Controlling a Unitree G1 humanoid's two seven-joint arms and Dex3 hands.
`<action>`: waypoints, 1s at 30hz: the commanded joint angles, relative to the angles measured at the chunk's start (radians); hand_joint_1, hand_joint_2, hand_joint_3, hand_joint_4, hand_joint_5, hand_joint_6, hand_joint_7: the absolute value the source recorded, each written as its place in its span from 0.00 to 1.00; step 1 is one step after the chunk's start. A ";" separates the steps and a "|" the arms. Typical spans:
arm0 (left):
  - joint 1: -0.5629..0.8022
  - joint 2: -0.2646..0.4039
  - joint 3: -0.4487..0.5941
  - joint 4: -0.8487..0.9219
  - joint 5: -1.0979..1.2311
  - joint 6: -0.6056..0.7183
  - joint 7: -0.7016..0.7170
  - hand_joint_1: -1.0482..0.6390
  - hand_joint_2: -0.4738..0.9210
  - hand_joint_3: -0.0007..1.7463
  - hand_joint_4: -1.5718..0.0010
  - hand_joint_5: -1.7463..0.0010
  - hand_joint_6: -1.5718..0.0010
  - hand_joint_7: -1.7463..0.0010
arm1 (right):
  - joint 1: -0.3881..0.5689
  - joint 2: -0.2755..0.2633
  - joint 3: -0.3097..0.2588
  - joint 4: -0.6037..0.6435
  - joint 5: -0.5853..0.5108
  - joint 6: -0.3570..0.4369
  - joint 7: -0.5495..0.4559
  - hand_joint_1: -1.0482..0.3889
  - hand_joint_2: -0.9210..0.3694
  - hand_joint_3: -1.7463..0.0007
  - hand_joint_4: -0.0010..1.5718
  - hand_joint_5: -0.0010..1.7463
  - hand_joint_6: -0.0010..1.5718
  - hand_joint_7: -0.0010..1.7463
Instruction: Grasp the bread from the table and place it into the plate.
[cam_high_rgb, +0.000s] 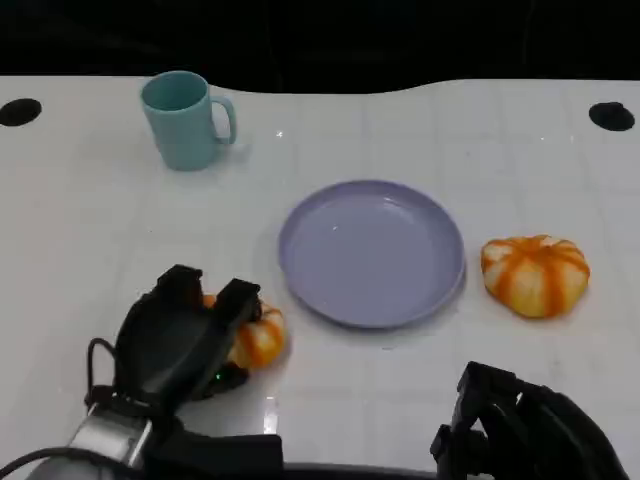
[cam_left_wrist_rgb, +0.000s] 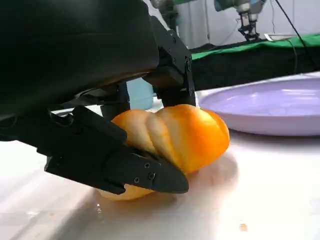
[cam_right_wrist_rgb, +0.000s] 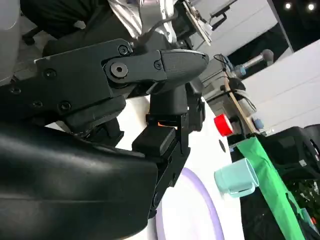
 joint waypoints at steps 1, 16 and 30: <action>0.047 0.052 0.045 -0.090 -0.035 -0.012 -0.012 0.53 0.99 0.22 0.51 0.00 0.64 0.00 | 0.004 -0.008 -0.008 -0.004 0.008 0.008 -0.005 0.23 0.00 0.87 0.54 0.92 0.48 0.78; 0.057 0.047 0.140 -0.306 -0.101 -0.043 -0.095 0.53 0.77 0.43 0.50 0.00 0.63 0.00 | 0.002 0.002 -0.001 0.004 0.003 0.003 -0.010 0.23 0.00 0.87 0.54 0.92 0.48 0.80; -0.201 -0.058 0.137 -0.166 -0.214 -0.132 -0.217 0.57 0.58 0.71 0.42 0.00 0.54 0.00 | -0.007 0.013 0.030 0.030 0.007 0.014 0.011 0.24 0.00 0.87 0.55 0.90 0.48 0.78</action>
